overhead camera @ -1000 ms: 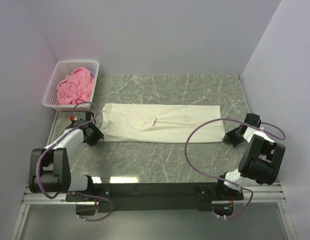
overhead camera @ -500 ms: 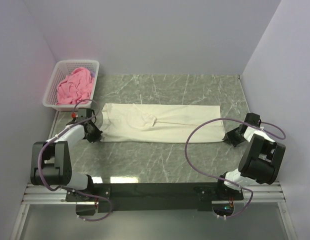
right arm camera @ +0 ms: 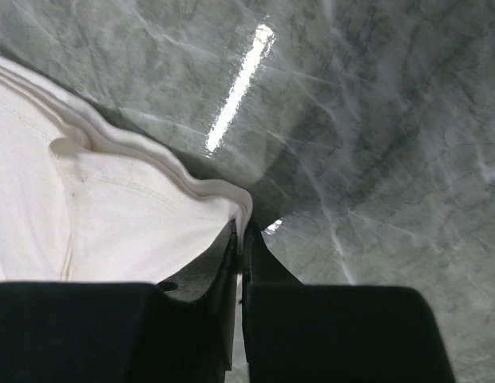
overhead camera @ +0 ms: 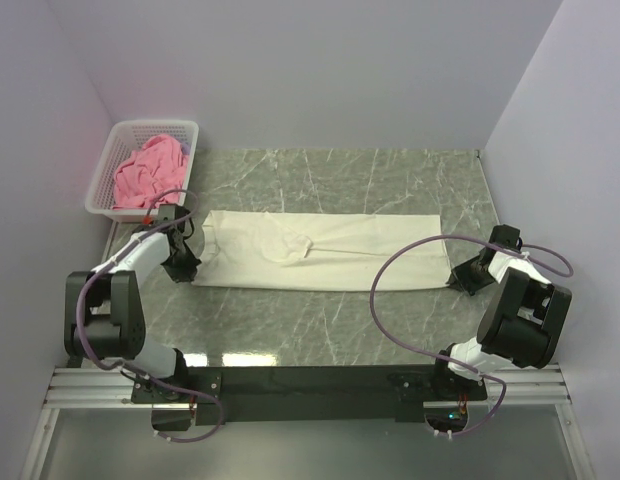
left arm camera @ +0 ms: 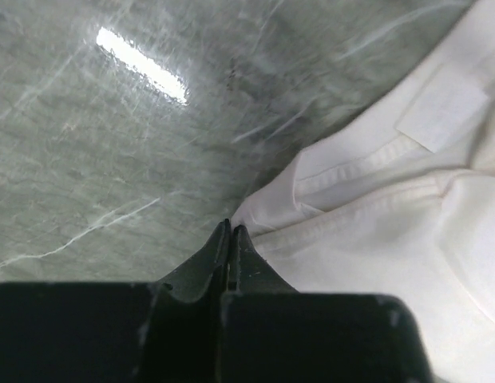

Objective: Fold and stack the t-shirts
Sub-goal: Fold the tshirt

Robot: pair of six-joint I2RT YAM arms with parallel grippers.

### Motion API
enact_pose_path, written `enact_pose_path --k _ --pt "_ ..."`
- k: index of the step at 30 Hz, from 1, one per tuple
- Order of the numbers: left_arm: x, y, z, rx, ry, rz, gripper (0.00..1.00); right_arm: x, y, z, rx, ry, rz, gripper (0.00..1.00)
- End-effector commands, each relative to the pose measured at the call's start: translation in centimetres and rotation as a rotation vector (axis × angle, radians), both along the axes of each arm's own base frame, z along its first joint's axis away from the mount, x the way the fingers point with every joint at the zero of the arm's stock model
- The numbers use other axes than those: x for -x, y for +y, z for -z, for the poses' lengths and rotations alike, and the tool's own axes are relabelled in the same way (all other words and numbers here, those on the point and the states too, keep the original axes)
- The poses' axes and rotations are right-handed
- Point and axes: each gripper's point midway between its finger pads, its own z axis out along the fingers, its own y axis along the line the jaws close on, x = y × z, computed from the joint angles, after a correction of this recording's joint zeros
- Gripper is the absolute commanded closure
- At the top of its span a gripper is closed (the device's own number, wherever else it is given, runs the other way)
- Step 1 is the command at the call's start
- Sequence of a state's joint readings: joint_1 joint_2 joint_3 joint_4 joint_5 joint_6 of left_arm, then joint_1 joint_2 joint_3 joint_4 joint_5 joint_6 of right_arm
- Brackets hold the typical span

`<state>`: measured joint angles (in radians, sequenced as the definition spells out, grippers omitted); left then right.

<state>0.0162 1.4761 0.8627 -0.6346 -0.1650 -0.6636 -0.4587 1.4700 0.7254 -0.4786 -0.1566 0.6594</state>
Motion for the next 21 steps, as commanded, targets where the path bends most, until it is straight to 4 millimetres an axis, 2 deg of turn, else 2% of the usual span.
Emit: enact_pose_path --k 1,4,7,8,10,13,14,16,17,19,21 --pt "1.1 1.8 0.5 -0.087 0.089 0.001 0.99 0.3 -2.4 0.0 0.103 0.037 0.024 0.98" --pt "1.4 1.4 1.3 -0.065 0.120 0.004 0.99 0.7 -2.3 0.2 0.105 0.055 0.020 0.95" --pt "1.3 1.3 1.1 -0.059 0.108 -0.003 0.94 0.5 -2.1 -0.1 0.103 0.038 0.013 0.83" --pt "1.2 1.3 0.8 -0.061 0.096 -0.008 0.89 0.3 -2.1 -0.3 0.107 0.029 0.009 0.74" --pt "1.0 1.3 0.3 -0.059 0.077 -0.013 0.83 -0.2 -2.0 -1.1 0.129 0.012 -0.003 0.63" --pt "0.5 1.3 -0.9 -0.056 0.034 -0.025 0.64 -1.1 -2.2 -2.9 0.172 -0.026 -0.002 0.54" --pt "0.2 1.2 -1.7 -0.053 0.007 -0.030 0.49 -1.6 -2.4 -3.7 0.183 -0.044 0.004 0.52" --pt "-0.5 1.3 -3.1 -0.055 -0.040 -0.033 0.31 -2.5 -2.4 -5.7 0.228 -0.094 -0.005 0.47" --pt "-0.7 1.3 -3.6 -0.054 -0.053 -0.035 0.16 -3.3 -2.4 -6.9 0.250 -0.126 -0.021 0.46" --pt "-0.8 1.3 -4.4 -0.054 -0.069 -0.037 0.09 -4.3 -1.7 -8.7 0.281 -0.171 -0.062 0.45" --pt "-1.1 0.9 -5.6 -0.039 -0.103 -0.038 0.07 -6.0 0.5 -10.6 0.297 -0.240 -0.176 0.45"
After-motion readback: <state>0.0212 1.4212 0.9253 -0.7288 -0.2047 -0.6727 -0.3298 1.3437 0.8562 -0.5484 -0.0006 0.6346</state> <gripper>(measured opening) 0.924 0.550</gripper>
